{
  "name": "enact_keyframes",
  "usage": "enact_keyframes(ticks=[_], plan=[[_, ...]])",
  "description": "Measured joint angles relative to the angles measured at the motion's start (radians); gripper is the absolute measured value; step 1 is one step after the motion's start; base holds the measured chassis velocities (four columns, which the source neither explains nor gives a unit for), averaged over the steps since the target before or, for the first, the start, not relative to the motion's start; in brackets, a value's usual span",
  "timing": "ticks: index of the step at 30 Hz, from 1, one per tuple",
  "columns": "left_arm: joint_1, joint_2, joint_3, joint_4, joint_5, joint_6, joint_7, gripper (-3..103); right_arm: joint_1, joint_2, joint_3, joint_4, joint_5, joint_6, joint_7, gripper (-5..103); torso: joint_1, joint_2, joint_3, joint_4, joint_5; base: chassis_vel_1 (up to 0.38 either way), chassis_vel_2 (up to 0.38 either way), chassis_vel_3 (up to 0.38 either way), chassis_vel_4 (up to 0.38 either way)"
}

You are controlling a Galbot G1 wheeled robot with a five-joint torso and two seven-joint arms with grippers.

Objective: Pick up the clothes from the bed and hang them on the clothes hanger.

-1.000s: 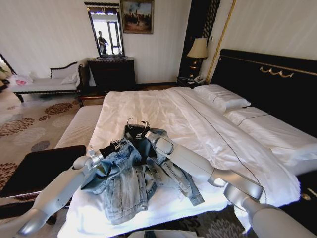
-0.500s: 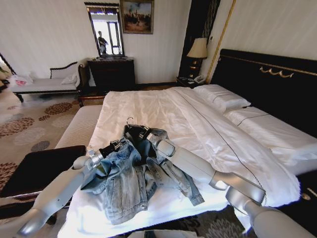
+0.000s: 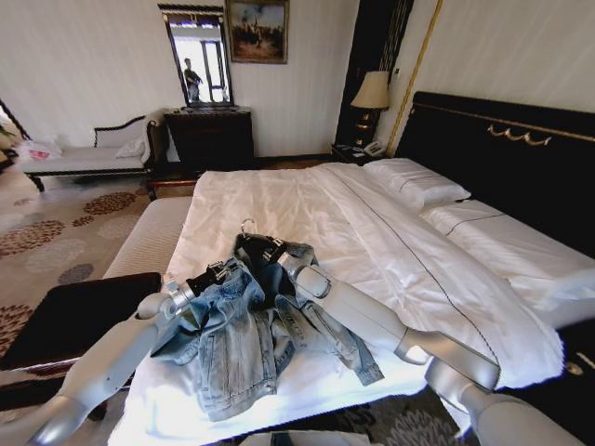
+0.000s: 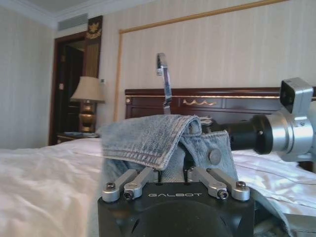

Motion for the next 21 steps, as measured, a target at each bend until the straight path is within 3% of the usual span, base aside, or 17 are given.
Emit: enact_keyframes(ticks=[1,3,4,8,11,13,17,21], plan=[[0.001,0.000,-0.003,-0.008,0.004,0.000,-0.009,28,-0.001,-0.002,0.000,0.003,0.000,0.000,0.002,40,0.000,0.000,0.000,-0.0001,0.0000,0.000,0.000,0.000,0.000],[0.001,0.001,-0.005,-0.014,0.007,0.000,-0.016,28,-0.002,-0.004,0.001,0.005,0.000,0.000,0.004,40,0.000,0.000,0.000,-0.0001,0.0000,0.000,0.000,0.000,0.000],[0.003,0.003,-0.011,-0.030,0.011,-0.001,-0.032,39,-0.005,-0.008,0.004,0.012,0.001,0.000,0.007,38,0.000,0.000,0.000,-0.0002,0.0000,0.000,0.000,0.000,0.000],[0.017,0.017,-0.029,-0.071,0.013,0.001,-0.054,50,-0.018,-0.014,0.013,0.028,0.006,-0.003,0.019,37,0.000,0.000,0.000,-0.0002,0.0001,0.000,0.000,0.000,0.000],[0.043,0.036,-0.042,-0.107,0.021,0.004,-0.060,66,-0.032,-0.020,0.020,0.039,0.009,-0.003,0.027,36,0.000,0.000,0.000,-0.0001,0.0000,0.000,0.000,0.000,0.000],[0.047,0.037,-0.044,-0.110,0.022,0.004,-0.060,66,-0.033,-0.020,0.021,0.040,0.009,-0.003,0.028,36,0.000,0.000,0.000,-0.0001,0.0000,0.000,0.000,0.000,0.000],[0.113,0.060,-0.087,-0.160,0.039,0.005,-0.059,88,-0.048,-0.018,0.030,0.049,0.009,-0.003,0.036,36,0.000,0.000,0.000,-0.0001,0.0000,0.000,0.000,0.000,0.000],[0.155,0.071,-0.123,-0.188,0.044,0.005,-0.059,93,-0.050,-0.021,0.033,0.055,0.008,-0.003,0.041,36,0.000,0.000,0.000,0.0001,0.0000,0.000,0.000,0.000,0.000]])
